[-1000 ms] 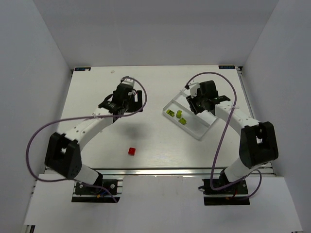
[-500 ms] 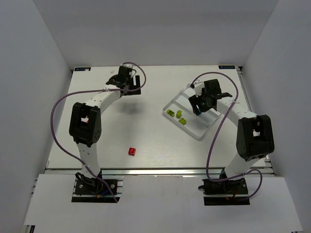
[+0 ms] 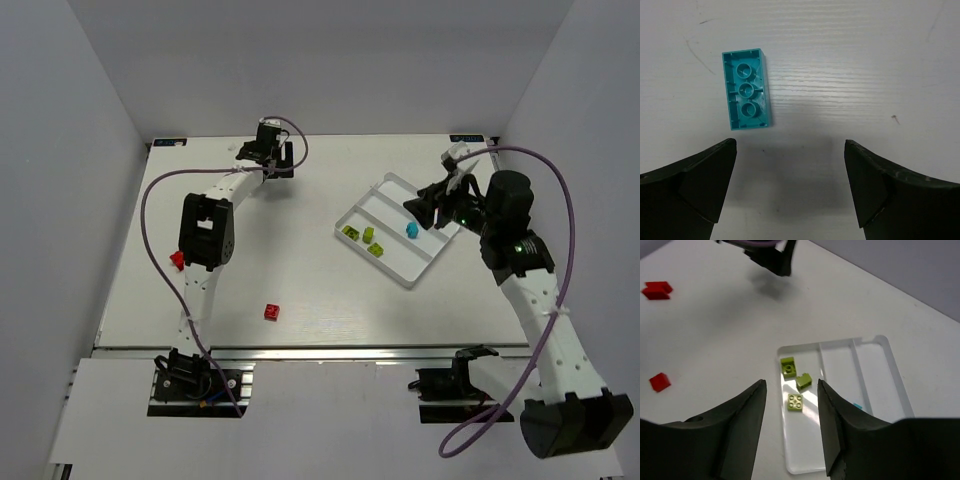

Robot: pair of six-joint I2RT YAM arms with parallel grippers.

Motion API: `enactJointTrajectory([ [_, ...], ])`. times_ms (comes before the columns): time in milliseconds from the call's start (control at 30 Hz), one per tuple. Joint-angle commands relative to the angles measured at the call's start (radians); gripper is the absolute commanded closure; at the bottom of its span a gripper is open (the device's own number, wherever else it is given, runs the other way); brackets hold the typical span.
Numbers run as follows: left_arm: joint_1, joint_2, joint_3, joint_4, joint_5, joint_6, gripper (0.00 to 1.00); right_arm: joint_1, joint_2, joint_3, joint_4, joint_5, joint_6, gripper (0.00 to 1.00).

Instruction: Sort the legos into containers by color

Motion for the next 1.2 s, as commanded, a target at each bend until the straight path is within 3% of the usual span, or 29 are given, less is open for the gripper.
enactJointTrajectory([
  [0, 0.023, 0.007, 0.079, -0.003, -0.076, 0.021, 0.02, -0.008, -0.047, -0.104, 0.076, -0.152, 0.084, 0.49],
  [200, 0.032, 0.06, 0.131, 0.026, -0.091, 0.025, 0.02, -0.014, -0.035, -0.145, 0.073, -0.172, 0.058, 0.42],
  [433, 0.032, 0.135, 0.174, 0.022, -0.071, 0.015, 0.03, -0.014, -0.035, -0.148, 0.067, -0.167, 0.045, 0.42],
  [567, 0.041, 0.173, 0.2, 0.009, -0.056, -0.016, 0.12, -0.016, -0.033, -0.151, 0.068, -0.15, 0.033, 0.42],
  [700, 0.041, 0.179, 0.202, 0.02, -0.045, -0.034, 0.35, -0.017, -0.035, -0.157, 0.075, -0.147, 0.033, 0.42],
  [733, 0.041, 0.178, 0.203, 0.023, -0.041, -0.036, 0.48, -0.017, -0.035, -0.162, 0.078, -0.144, 0.033, 0.42],
  [800, 0.041, 0.17, 0.205, 0.017, -0.041, -0.051, 0.61, -0.014, -0.035, -0.168, 0.085, -0.127, 0.027, 0.42],
  [833, 0.041, 0.152, 0.206, 0.013, -0.036, -0.057, 0.74, -0.017, -0.036, -0.177, 0.09, -0.121, 0.025, 0.42],
  [967, 0.026, 0.051, 0.171, 0.022, 0.066, -0.073, 0.93, -0.022, -0.035, -0.199, 0.121, -0.077, 0.012, 0.44],
  [1033, 0.014, -0.05, 0.082, 0.057, 0.16, -0.059, 0.94, -0.017, -0.032, -0.205, 0.134, -0.029, 0.021, 0.47],
  [1067, 0.003, -0.089, 0.036, 0.121, 0.341, -0.056, 0.94, -0.025, -0.031, -0.213, 0.142, -0.008, 0.024, 0.49],
  [1167, -0.02, -0.208, -0.152, 0.259, 0.64, -0.079, 0.93, -0.036, -0.022, -0.216, 0.165, 0.078, 0.044, 0.88],
])
